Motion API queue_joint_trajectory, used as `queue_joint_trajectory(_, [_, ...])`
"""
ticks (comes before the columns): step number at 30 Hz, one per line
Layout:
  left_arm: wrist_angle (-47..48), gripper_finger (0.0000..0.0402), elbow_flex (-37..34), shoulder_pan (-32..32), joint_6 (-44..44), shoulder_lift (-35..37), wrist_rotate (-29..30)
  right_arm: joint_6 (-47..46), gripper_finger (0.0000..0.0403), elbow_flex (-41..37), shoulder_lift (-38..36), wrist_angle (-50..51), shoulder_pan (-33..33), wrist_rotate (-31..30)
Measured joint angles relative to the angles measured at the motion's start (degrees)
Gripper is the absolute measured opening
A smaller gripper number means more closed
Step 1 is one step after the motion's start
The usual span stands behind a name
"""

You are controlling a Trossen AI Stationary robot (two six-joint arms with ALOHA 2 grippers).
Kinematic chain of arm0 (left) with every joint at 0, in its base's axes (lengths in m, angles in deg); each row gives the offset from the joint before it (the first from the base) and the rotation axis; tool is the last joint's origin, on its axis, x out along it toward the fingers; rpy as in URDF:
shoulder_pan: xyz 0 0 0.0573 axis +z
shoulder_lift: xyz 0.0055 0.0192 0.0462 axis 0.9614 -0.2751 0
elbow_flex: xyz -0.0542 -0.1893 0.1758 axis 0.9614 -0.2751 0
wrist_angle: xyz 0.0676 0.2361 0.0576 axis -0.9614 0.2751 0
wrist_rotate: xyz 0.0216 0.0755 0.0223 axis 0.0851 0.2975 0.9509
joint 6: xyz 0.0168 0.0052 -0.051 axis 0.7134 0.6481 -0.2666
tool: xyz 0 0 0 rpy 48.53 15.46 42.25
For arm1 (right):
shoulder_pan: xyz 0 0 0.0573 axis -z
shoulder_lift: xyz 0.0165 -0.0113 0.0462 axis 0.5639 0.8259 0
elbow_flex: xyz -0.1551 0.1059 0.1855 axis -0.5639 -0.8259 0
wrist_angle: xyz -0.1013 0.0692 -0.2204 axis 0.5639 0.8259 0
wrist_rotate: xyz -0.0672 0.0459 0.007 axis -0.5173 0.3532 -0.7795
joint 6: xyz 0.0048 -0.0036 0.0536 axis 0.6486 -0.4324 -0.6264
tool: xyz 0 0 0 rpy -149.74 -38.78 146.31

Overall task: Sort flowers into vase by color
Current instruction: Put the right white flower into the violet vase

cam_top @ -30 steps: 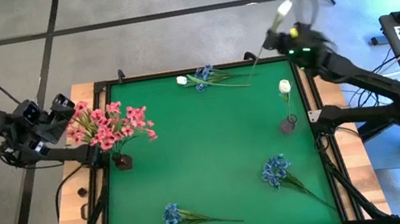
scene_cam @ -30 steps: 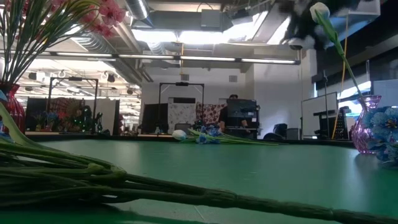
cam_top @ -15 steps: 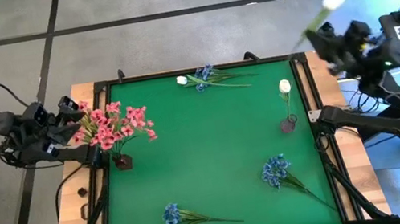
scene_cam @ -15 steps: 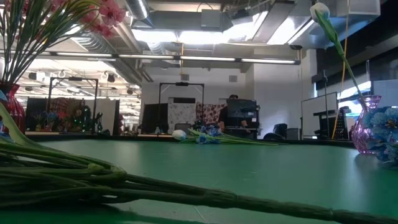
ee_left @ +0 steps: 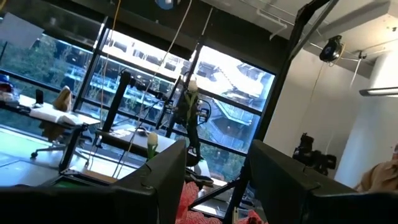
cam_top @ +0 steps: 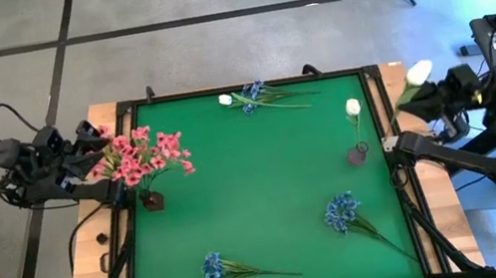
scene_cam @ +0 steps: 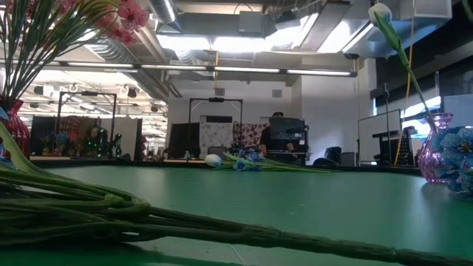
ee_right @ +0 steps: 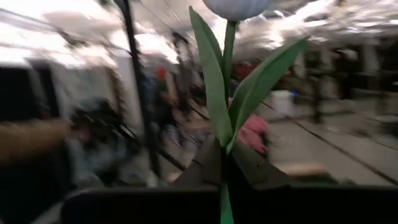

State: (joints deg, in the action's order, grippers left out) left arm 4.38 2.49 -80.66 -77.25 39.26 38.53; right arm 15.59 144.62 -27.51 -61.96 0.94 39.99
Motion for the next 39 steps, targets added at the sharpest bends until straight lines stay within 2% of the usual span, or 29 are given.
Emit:
queue_joint_trajectory(5, [0.01, 0.0174, 0.00, 0.00, -0.02, 0.00, 0.00, 9.06, 0.0002, -0.22, -6.63, 13.06, 0.00, -11.76])
queue_joint_trajectory(12, [0.01, 0.0174, 0.00, 0.02, -0.02, 0.00, 0.00, 9.54, 0.0002, -9.26, -12.84, 10.48, 0.00, -23.49])
queue_joint_trajectory(16, [0.03, 0.0174, 0.00, 0.02, -0.02, 0.00, 0.00, 7.98, 0.0001, -14.97, -16.78, 6.89, 0.00, -23.88])
queue_joint_trajectory(28, [0.01, 0.0174, 0.00, 0.00, -0.16, 0.00, 0.04, 9.74, 0.0001, -20.98, -16.85, 3.72, 0.00, -25.84])
queue_joint_trajectory(35, [0.02, 0.0174, 0.00, 0.00, -0.17, 0.00, 0.03, 10.24, 0.0001, -22.07, -16.87, 7.49, 0.00, -25.29])
queue_joint_trajectory(39, [0.03, 0.0174, 0.00, 0.00, -0.17, 0.00, 0.04, 10.52, 0.0011, -22.11, -16.87, 11.01, 0.00, -22.79])
